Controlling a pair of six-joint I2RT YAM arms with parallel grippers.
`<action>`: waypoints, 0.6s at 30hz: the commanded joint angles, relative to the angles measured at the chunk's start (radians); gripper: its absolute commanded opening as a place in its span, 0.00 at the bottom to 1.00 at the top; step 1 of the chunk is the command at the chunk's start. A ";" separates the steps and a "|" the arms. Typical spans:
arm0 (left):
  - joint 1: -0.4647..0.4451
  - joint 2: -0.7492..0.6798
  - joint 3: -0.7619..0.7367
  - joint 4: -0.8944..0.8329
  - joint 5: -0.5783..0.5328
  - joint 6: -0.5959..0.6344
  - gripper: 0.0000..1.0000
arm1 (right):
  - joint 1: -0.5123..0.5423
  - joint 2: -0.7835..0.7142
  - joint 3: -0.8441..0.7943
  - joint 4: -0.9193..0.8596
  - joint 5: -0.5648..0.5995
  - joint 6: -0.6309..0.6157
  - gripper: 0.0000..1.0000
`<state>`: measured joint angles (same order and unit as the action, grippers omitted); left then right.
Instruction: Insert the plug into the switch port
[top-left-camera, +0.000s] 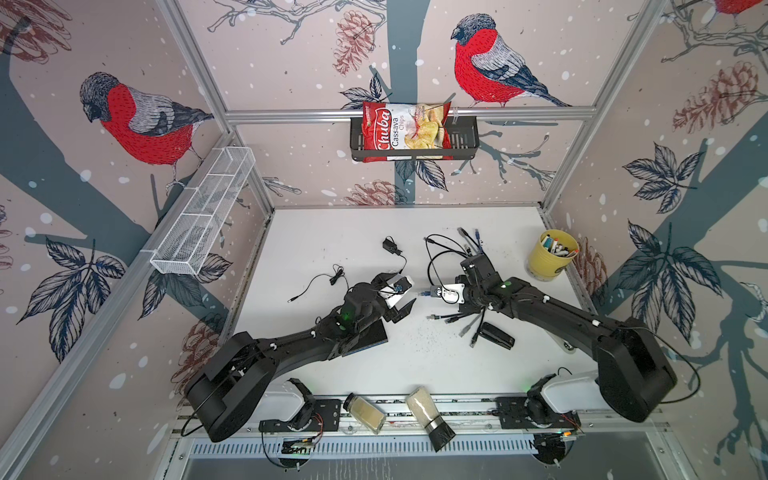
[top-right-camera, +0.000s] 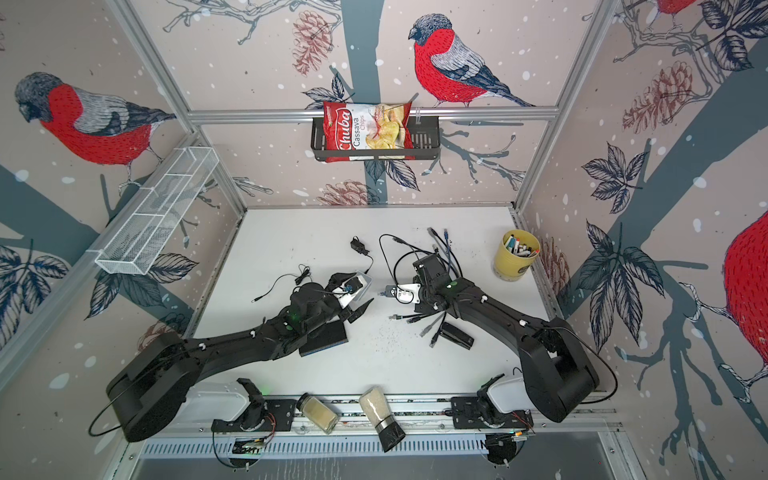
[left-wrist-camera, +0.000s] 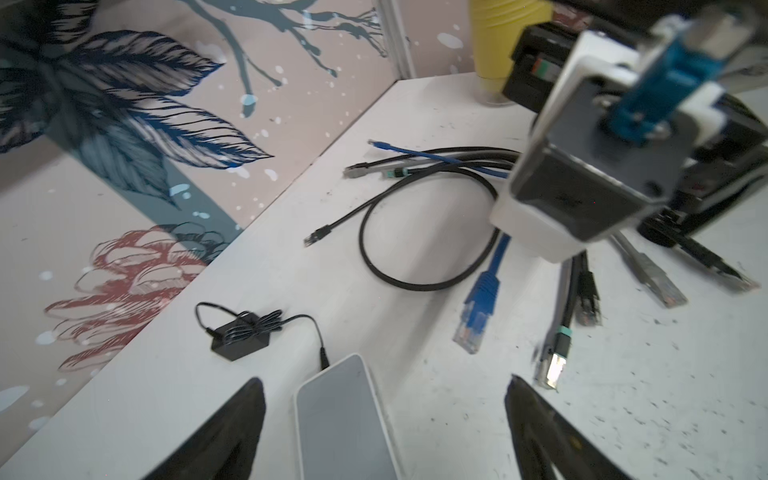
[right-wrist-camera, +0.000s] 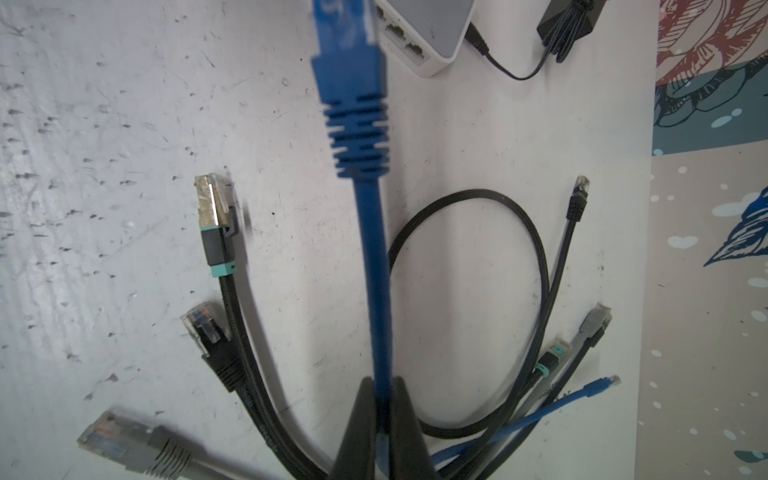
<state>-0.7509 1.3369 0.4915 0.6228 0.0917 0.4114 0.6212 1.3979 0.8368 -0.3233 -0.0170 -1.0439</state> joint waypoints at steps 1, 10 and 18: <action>-0.010 0.031 0.026 -0.042 0.065 0.082 0.84 | 0.002 -0.011 0.001 0.018 -0.023 0.016 0.00; -0.030 0.109 0.067 -0.037 0.066 0.164 0.71 | 0.002 -0.040 -0.005 0.010 -0.040 0.013 0.00; -0.031 0.149 0.085 0.016 0.077 0.185 0.49 | 0.002 -0.036 -0.006 0.013 -0.044 0.017 0.00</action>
<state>-0.7811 1.4765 0.5644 0.5873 0.1551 0.5762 0.6212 1.3636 0.8318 -0.3233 -0.0418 -1.0439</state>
